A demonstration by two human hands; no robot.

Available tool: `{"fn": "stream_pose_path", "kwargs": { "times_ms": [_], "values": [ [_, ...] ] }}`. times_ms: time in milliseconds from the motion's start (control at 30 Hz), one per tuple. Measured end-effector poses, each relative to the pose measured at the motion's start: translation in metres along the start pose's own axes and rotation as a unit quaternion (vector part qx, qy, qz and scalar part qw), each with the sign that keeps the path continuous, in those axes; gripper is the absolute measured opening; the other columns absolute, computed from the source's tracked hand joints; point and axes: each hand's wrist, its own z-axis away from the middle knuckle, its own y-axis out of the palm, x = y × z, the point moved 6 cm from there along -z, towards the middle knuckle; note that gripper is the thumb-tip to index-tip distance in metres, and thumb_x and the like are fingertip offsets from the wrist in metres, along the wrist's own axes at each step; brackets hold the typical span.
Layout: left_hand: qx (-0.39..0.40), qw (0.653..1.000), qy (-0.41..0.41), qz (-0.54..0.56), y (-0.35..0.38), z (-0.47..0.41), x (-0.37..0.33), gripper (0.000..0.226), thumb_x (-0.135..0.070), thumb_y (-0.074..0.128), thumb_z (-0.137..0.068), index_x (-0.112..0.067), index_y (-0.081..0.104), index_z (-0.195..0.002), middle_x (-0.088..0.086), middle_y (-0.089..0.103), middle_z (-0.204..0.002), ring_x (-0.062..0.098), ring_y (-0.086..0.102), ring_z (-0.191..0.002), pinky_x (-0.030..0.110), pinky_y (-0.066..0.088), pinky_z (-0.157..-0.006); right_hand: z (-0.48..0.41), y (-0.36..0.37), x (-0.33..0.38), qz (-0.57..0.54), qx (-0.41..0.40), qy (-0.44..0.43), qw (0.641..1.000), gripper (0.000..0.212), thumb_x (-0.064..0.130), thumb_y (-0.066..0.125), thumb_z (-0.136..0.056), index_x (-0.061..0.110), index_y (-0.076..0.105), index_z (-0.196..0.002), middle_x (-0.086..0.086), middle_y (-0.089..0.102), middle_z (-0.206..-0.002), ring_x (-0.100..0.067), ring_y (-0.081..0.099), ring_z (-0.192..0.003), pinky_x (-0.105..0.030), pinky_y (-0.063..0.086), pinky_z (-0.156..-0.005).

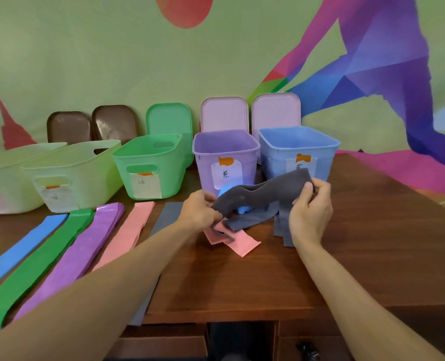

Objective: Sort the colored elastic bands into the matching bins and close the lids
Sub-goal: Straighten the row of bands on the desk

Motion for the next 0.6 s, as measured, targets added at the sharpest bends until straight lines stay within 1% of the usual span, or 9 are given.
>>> {"fn": "stream_pose_path", "kwargs": {
  "times_ms": [100, 133, 200, 267, 333, 367, 467, 533, 600],
  "values": [
    [0.016, 0.992, 0.07, -0.102, -0.007, 0.005, -0.005, 0.022, -0.01, 0.068, -0.084, -0.009, 0.066, -0.106, 0.007, 0.067, -0.104, 0.014, 0.057, -0.082, 0.016, 0.043, -0.06, -0.002, -0.003, -0.011, -0.002, -0.018, 0.036, 0.999, 0.015, 0.021, 0.044, -0.098, 0.015, 0.057, -0.103, -0.013, 0.067, -0.095, -0.029, 0.061, -0.091, -0.02, 0.036, -0.074],
    [0.021, 0.987, 0.094, -0.128, -0.01, 0.007, -0.007, 0.02, -0.011, 0.067, -0.084, -0.01, 0.067, -0.104, 0.007, 0.069, -0.102, 0.014, 0.058, -0.08, 0.015, 0.042, -0.059, -0.002, -0.004, -0.013, -0.002, -0.02, 0.05, 0.999, 0.014, 0.021, 0.044, -0.098, 0.017, 0.057, -0.101, -0.012, 0.067, -0.094, -0.028, 0.062, -0.091, -0.02, 0.036, -0.073],
    [0.051, 0.975, 0.135, -0.17, -0.013, 0.011, -0.012, 0.022, -0.014, 0.068, -0.084, -0.01, 0.067, -0.106, 0.006, 0.069, -0.1, 0.015, 0.06, -0.081, 0.016, 0.044, -0.06, -0.002, -0.005, -0.015, 0.002, -0.025, 0.069, 0.997, 0.011, 0.022, 0.045, -0.097, 0.02, 0.057, -0.098, -0.011, 0.068, -0.094, -0.025, 0.062, -0.09, -0.015, 0.033, -0.068],
    [0.089, 0.963, 0.158, -0.199, -0.019, 0.016, -0.02, 0.025, -0.018, 0.069, -0.085, -0.01, 0.067, -0.109, 0.001, 0.065, -0.098, 0.014, 0.059, -0.083, 0.015, 0.045, -0.061, -0.002, -0.007, -0.017, 0.002, -0.03, 0.084, 0.996, 0.01, 0.022, 0.046, -0.097, 0.024, 0.055, -0.096, -0.009, 0.068, -0.093, -0.024, 0.062, -0.09, -0.018, 0.035, -0.071],
    [0.13, 0.958, 0.157, -0.199, -0.026, 0.018, -0.024, 0.025, -0.022, 0.069, -0.085, -0.011, 0.068, -0.107, 0.002, 0.067, -0.1, 0.016, 0.06, -0.087, 0.023, 0.05, -0.07, -0.002, -0.007, -0.018, 0.004, -0.031, 0.096, 0.995, 0.009, 0.022, 0.046, -0.097, 0.024, 0.055, -0.095, -0.008, 0.068, -0.093, -0.025, 0.063, -0.089, -0.023, 0.039, -0.074],
    [0.164, 0.96, 0.141, -0.178, -0.029, 0.021, -0.023, 0.024, -0.023, 0.068, -0.085, -0.012, 0.068, -0.107, 0.002, 0.068, -0.101, 0.017, 0.061, -0.089, 0.026, 0.051, -0.075, -0.002, -0.007, -0.018, 0.007, -0.029, 0.099, 0.995, 0.009, 0.022, 0.047, -0.097, 0.024, 0.056, -0.094, -0.008, 0.068, -0.093, -0.025, 0.063, -0.089, -0.026, 0.041, -0.074],
    [0.262, 0.954, 0.072, -0.125, -0.032, 0.037, -0.017, 0.021, -0.02, 0.064, -0.089, -0.013, 0.067, -0.108, 0.0, 0.066, -0.101, 0.015, 0.06, -0.092, 0.024, 0.049, -0.078, -0.001, -0.007, -0.013, 0.02, -0.021, 0.092, 0.995, 0.014, 0.022, 0.048, -0.096, 0.018, 0.061, -0.099, -0.005, 0.067, -0.097, -0.021, 0.061, -0.092, -0.034, 0.048, -0.081],
    [0.269, 0.946, 0.075, -0.163, -0.032, 0.044, -0.014, 0.022, -0.022, 0.06, -0.092, -0.012, 0.065, -0.111, 0.001, 0.065, -0.104, 0.017, 0.06, -0.093, 0.025, 0.048, -0.08, -0.001, -0.007, -0.006, 0.031, -0.011, 0.085, 0.996, 0.017, 0.02, 0.049, -0.096, 0.013, 0.064, -0.102, -0.002, 0.066, -0.099, -0.017, 0.058, -0.093, -0.031, 0.046, -0.084],
    [0.246, 0.94, 0.099, -0.216, -0.032, 0.051, -0.014, 0.023, -0.022, 0.055, -0.094, -0.011, 0.061, -0.114, -0.002, 0.059, -0.098, 0.014, 0.054, -0.086, 0.018, 0.042, -0.07, 0.001, -0.006, -0.001, 0.036, 0.0, 0.073, 0.997, 0.017, 0.018, 0.05, -0.095, 0.01, 0.065, -0.099, -0.001, 0.065, -0.095, -0.018, 0.058, -0.092, -0.033, 0.046, -0.084]
  ]
}}
